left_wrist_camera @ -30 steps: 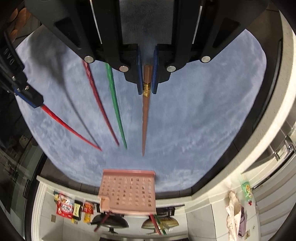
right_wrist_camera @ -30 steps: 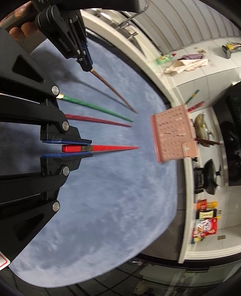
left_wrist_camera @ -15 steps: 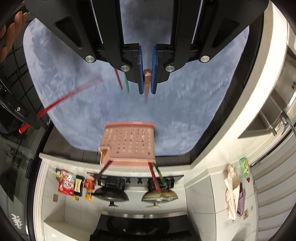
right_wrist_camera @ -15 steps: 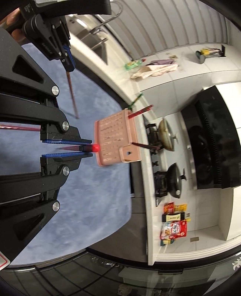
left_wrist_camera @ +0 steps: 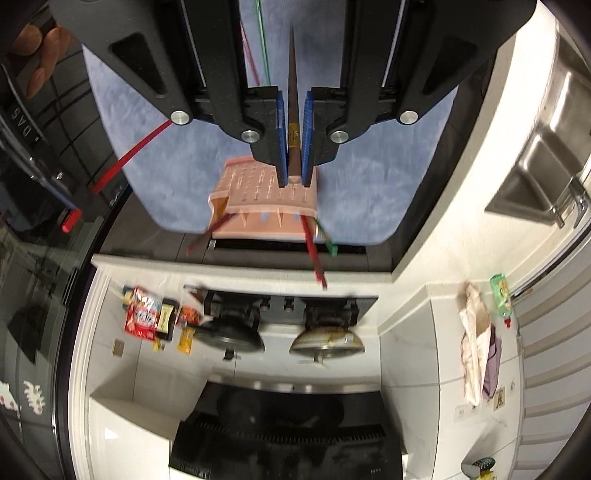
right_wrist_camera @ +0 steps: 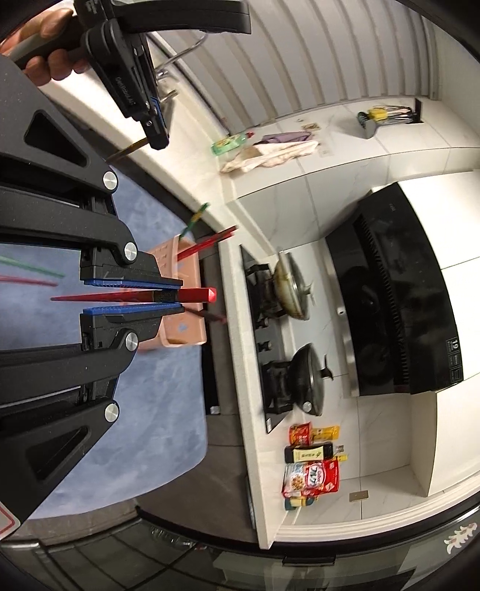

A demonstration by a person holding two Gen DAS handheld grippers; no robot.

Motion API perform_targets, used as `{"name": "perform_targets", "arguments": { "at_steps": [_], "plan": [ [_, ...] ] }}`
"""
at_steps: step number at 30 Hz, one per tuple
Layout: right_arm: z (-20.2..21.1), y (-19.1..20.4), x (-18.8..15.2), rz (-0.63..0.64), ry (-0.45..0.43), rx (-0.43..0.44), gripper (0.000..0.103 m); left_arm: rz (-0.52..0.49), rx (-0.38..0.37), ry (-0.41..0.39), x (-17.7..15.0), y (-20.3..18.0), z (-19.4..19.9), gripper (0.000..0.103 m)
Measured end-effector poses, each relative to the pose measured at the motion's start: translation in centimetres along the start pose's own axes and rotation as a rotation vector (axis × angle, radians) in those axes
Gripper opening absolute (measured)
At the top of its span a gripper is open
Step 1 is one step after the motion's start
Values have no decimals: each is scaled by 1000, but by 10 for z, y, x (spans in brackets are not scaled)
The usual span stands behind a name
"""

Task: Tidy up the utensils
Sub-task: 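Lift both held chopsticks and carry them over the pink basket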

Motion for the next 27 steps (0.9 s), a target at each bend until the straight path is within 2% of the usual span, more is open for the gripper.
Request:
{"name": "perform_targets", "arguments": {
  "at_steps": [8, 14, 20, 27],
  "plan": [
    [-29, 14, 80, 22, -103, 6, 7, 12, -3, -101, 88, -2, -7, 7],
    [-68, 24, 124, 35, -143, 5, 7, 30, 2, -174, 141, -5, -25, 7],
    [-112, 26, 137, 27, -138, 6, 7, 25, 10, -210, 168, -5, -55, 7],
    [-155, 16, 123, -4, -85, 13, 7, 8, 43, -194, 171, -2, -90, 7]
  ]
}}
Point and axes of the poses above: each gripper's, at about its wrist camera, not at the fingertips, and z roughly against the way its jaws point, y to its left, x to its top, the point moved 10 cm from there along -z, roughly the way its jaws point
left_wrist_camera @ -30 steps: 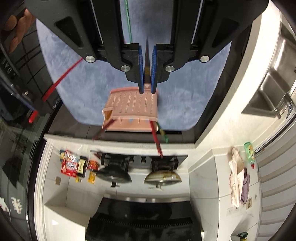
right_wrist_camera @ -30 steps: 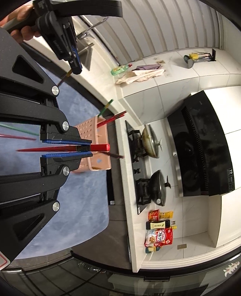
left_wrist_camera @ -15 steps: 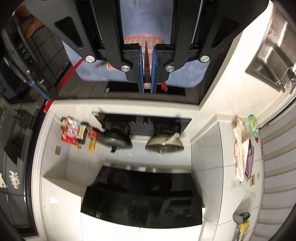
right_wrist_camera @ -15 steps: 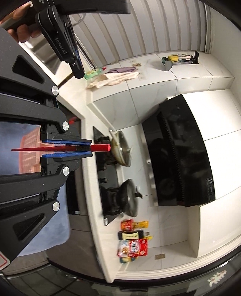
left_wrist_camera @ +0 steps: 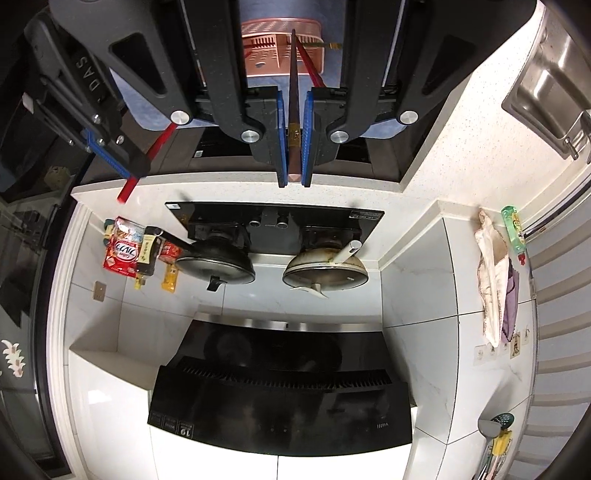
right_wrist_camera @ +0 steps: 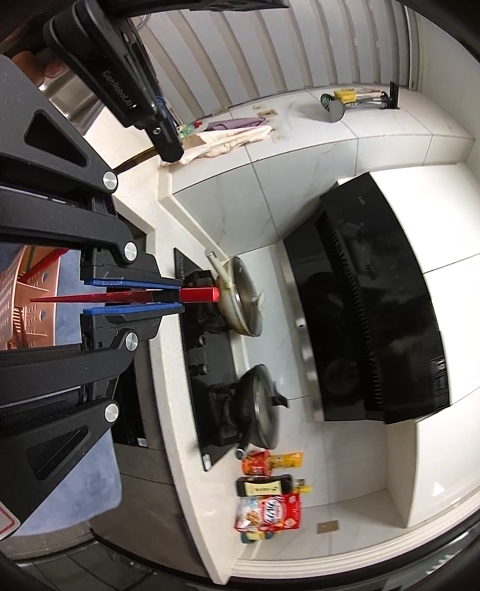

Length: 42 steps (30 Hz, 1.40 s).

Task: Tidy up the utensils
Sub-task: 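Lift both held chopsticks and carry them over the pink basket, then lower both chopsticks into the basket and open both tools, then withdraw both open tools back over the green and dark red chopsticks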

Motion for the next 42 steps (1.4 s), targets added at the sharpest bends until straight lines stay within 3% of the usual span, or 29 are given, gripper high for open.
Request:
{"name": "perform_targets", "arguments": {
  "at_steps": [15, 26, 29, 32, 34, 42],
  "plan": [
    [-38, -20, -49, -22, 94, -13, 7, 8, -3, -23, 16, 2, -11, 7],
    [-45, -32, -67, -6, 138, -47, 8, 47, -10, 80, -34, 9, -46, 7],
    [-41, -34, -66, -1, 134, -59, 14, 55, -11, 88, -42, 12, -46, 7],
    [-34, -35, -62, 1, 124, -68, 21, 61, 2, 94, -46, 16, -43, 21],
    [-28, -35, -59, 0, 116, -65, 26, 62, 21, 84, -46, 19, -38, 39],
    [12, -17, -53, 36, 97, -49, 33, -11, 86, 67, -55, 18, -5, 49]
  ]
}}
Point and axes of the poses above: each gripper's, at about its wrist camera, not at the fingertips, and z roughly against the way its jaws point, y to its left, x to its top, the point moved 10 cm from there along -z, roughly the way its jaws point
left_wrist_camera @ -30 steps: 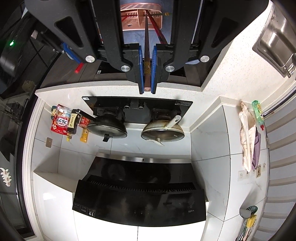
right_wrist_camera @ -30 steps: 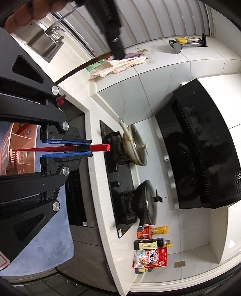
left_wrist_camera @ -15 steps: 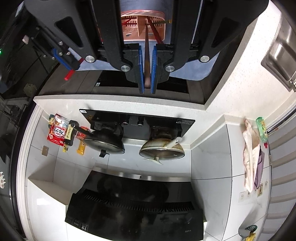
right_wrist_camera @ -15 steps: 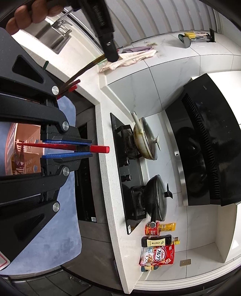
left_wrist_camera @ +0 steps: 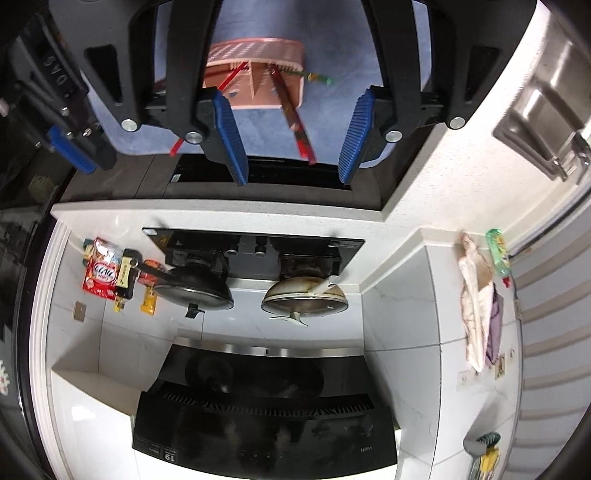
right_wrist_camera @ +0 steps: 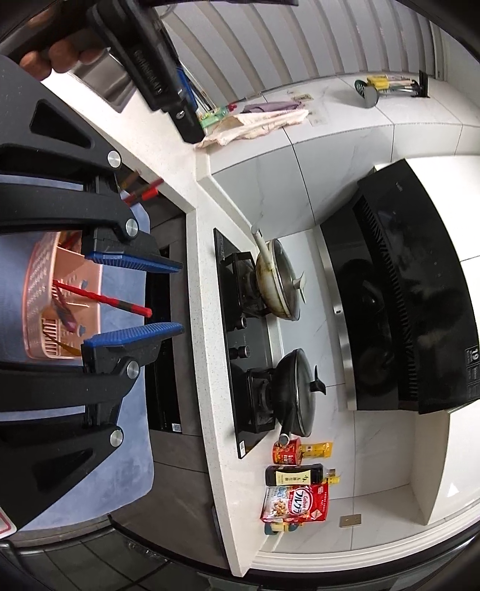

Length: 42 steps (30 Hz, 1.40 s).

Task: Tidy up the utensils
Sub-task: 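Withdraw both open tools back over the green and dark red chopsticks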

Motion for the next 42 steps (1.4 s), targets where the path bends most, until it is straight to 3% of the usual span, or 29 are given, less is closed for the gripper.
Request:
{"name": "perform_targets", "arguments": {
  "at_steps": [11, 13, 26, 42],
  "plan": [
    [70, 21, -37, 74, 17, 5, 36, -92, 65, 37, -59, 0, 53, 54],
    [84, 22, -52, 89, 31, -3, 40, -99, 62, 57, -75, 0, 62, 54],
    [146, 12, -175, 148, 151, -56, 40, -72, 69, 197, -194, 7, 103, 55],
    [178, 10, -302, 113, 301, -65, 40, -61, 55, 381, -334, 15, 125, 54]
  ]
}}
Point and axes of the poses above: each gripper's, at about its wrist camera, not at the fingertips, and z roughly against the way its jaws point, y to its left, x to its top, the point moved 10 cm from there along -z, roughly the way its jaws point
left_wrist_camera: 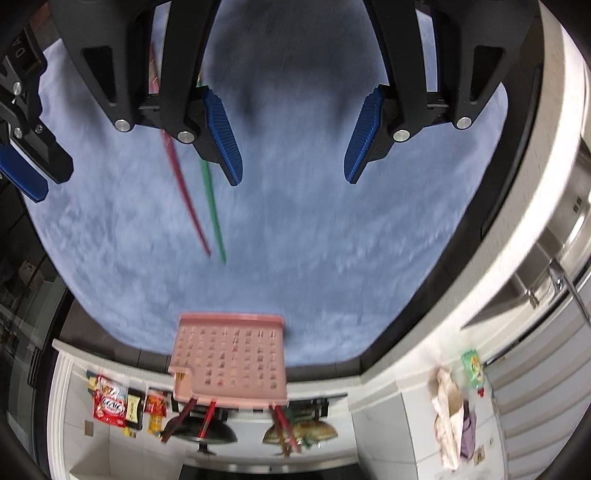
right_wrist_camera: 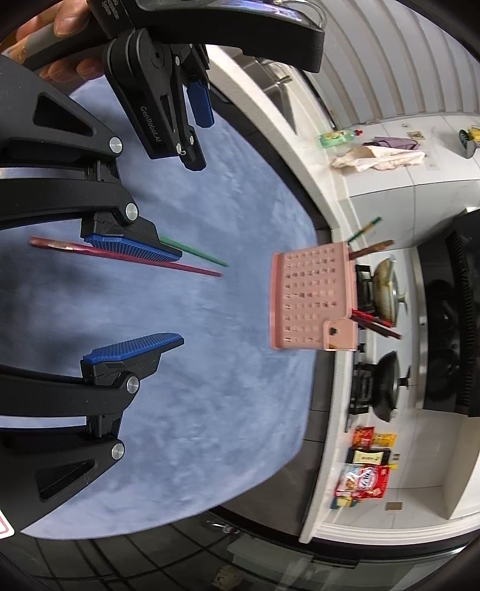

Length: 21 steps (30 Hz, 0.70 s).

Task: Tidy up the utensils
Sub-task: 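Withdraw both open tools back over the green and dark red chopsticks, then close right tool on dark red chopstick while left tool closes on green chopstick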

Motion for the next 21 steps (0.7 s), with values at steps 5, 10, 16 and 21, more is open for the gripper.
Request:
{"name": "perform_targets", "arguments": {
  "at_steps": [5, 10, 16, 21],
  "plan": [
    [-5, 6, -39, -8, 53, 14, 40, -4, 4, 32, -34, 3, -8, 54],
    [-8, 12, -65, -27, 85, 24, 40, -1, -3, 58, -55, 1, -13, 54],
    [-19, 27, -83, -15, 113, 47, 35, 0, -2, 49, -58, 1, -10, 54],
    [-29, 32, -91, -2, 135, 51, 19, 6, -3, 53, -59, 1, -11, 54]
  ]
}}
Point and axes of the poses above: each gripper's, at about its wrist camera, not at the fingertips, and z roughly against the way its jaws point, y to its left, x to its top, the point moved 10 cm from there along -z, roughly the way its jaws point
